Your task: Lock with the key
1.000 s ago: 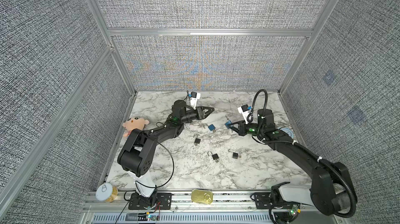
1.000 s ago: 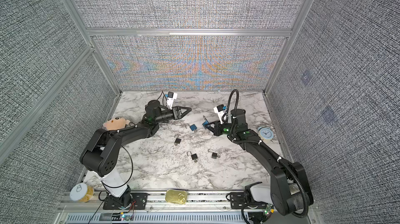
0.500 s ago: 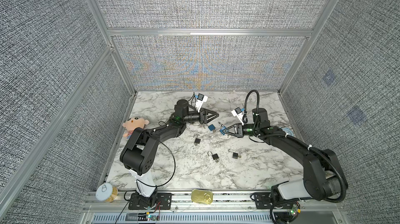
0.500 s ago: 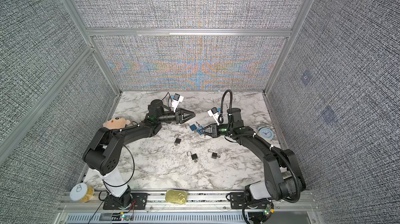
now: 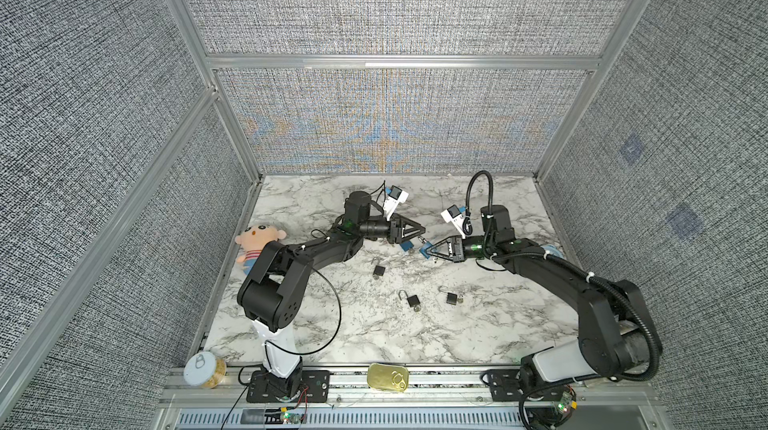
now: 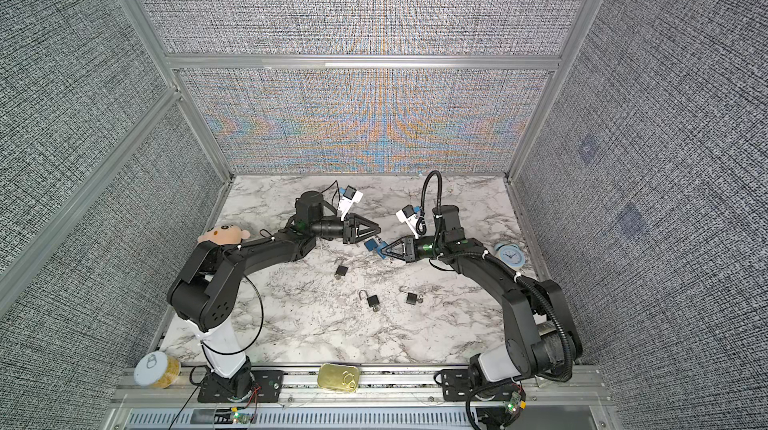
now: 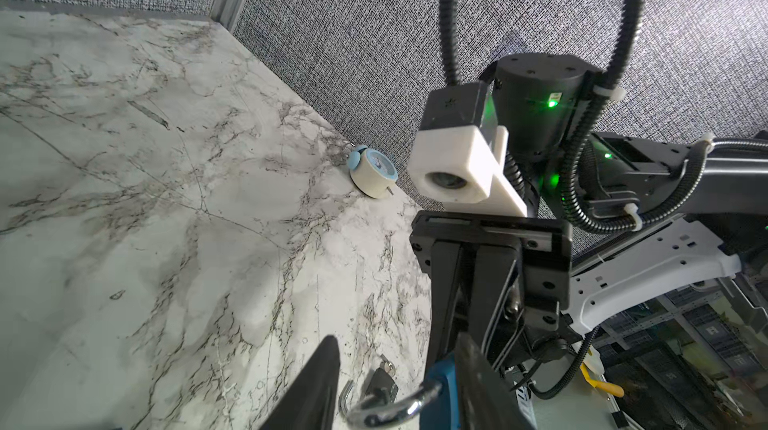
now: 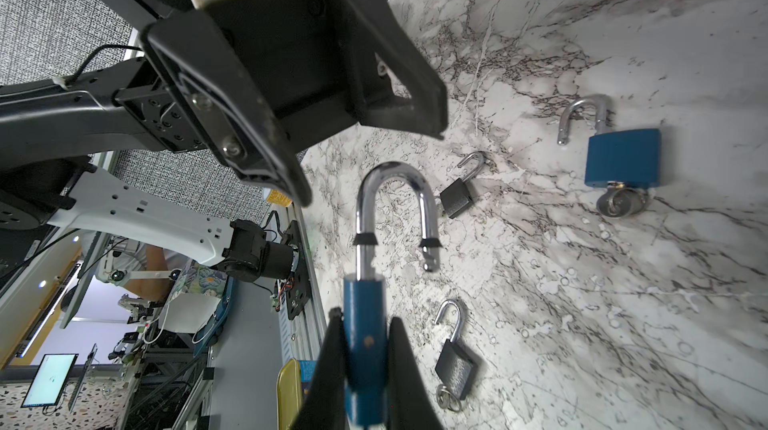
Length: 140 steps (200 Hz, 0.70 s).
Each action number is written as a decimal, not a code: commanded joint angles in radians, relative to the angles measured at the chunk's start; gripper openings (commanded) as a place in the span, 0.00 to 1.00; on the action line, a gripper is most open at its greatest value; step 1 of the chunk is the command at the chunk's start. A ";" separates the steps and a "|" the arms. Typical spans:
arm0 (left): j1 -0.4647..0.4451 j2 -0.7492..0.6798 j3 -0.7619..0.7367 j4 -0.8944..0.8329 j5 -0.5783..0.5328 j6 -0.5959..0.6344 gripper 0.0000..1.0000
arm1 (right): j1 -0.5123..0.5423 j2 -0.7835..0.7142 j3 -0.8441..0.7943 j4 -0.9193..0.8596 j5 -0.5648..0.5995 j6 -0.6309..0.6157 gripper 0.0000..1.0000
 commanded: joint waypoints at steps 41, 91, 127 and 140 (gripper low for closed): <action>-0.001 0.012 0.008 -0.006 0.022 0.016 0.46 | 0.007 0.006 0.012 -0.002 0.000 -0.004 0.00; -0.001 0.012 0.003 -0.016 0.031 0.018 0.44 | 0.006 0.008 0.013 -0.003 0.012 -0.003 0.00; -0.003 0.008 -0.008 -0.022 0.035 0.019 0.40 | 0.007 0.008 0.016 -0.007 0.019 -0.001 0.00; -0.002 0.008 -0.012 -0.025 0.036 0.019 0.39 | 0.007 0.007 0.015 -0.009 0.024 -0.001 0.00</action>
